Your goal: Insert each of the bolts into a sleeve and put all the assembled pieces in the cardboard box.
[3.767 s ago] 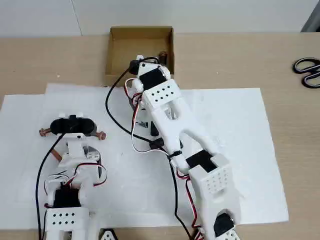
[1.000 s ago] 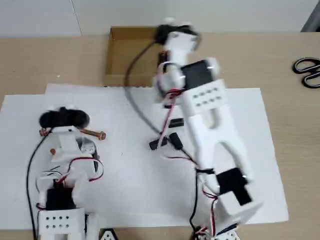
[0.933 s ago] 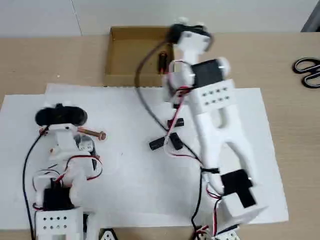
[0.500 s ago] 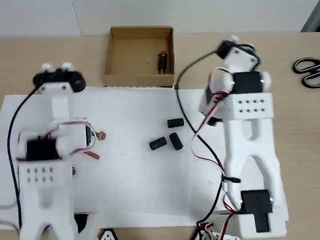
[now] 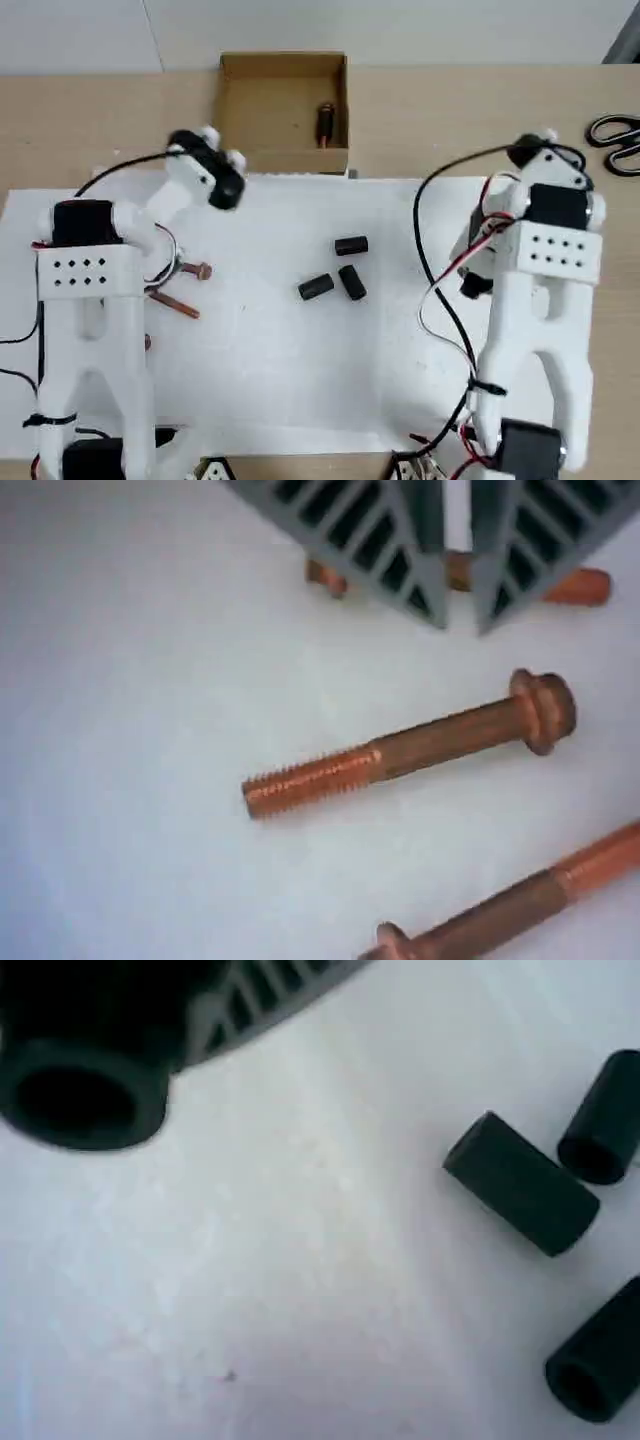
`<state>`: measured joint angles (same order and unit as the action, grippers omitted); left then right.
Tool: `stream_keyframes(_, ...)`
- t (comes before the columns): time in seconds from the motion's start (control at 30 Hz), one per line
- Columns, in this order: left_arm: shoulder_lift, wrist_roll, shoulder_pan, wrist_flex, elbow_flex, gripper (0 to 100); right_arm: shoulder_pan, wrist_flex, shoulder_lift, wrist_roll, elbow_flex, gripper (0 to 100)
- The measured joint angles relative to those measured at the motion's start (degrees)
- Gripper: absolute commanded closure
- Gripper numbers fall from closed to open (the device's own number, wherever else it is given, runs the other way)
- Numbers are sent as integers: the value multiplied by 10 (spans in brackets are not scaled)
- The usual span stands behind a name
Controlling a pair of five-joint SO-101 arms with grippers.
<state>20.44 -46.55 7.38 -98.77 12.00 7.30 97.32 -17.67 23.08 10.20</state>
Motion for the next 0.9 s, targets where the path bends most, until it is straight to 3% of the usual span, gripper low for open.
stream_keyframes(0.3,-17,-268,0,-1,0,991,5,-51,-91,0,87,996)
stream_keyframes(0.5,-91,-312,33,0,0,920,10,-103,-130,0,139,996)
stream_keyframes(0.9,-196,-312,62,2,-23,918,9,-116,-157,0,185,996)
